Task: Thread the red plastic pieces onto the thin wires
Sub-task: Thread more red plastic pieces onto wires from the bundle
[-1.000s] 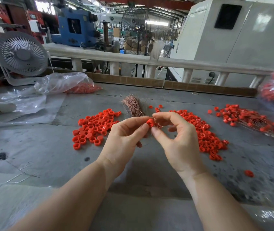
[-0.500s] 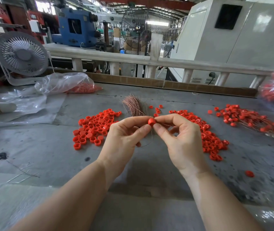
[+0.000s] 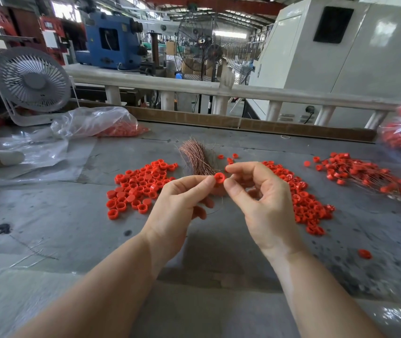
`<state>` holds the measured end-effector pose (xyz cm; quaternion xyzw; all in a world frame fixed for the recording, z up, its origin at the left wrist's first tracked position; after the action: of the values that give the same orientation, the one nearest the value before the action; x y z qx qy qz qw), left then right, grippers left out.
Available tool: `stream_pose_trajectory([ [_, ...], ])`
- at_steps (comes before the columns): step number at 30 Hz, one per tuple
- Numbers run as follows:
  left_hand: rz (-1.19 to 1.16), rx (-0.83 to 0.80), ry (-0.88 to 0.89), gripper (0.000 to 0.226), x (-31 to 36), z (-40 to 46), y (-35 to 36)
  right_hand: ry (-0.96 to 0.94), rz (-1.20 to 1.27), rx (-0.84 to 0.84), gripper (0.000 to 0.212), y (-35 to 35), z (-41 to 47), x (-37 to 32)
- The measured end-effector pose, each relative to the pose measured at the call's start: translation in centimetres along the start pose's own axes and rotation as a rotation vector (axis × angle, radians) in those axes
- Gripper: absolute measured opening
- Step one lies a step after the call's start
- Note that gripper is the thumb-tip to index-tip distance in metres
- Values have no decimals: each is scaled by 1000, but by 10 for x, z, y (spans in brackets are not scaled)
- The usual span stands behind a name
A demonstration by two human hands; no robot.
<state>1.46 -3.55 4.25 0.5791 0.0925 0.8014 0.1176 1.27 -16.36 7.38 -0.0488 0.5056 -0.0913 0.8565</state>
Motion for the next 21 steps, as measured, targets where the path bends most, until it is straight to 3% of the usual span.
stream_pose_trajectory([
  [21, -6, -62, -138, 31, -9, -1, 4, 19, 50, -61, 13, 4, 3, 5],
])
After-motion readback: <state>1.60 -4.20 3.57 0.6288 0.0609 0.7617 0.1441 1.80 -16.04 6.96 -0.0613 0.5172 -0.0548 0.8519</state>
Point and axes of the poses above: each hand's wrist, its own z-axis towards the middle knuckle, its own y-axis out of the palm, x = y × z, the point moved 6 cm from there along z, towards the middle knuckle, and after that the axes turned 8 degrees about y, right-handed, at the moved point
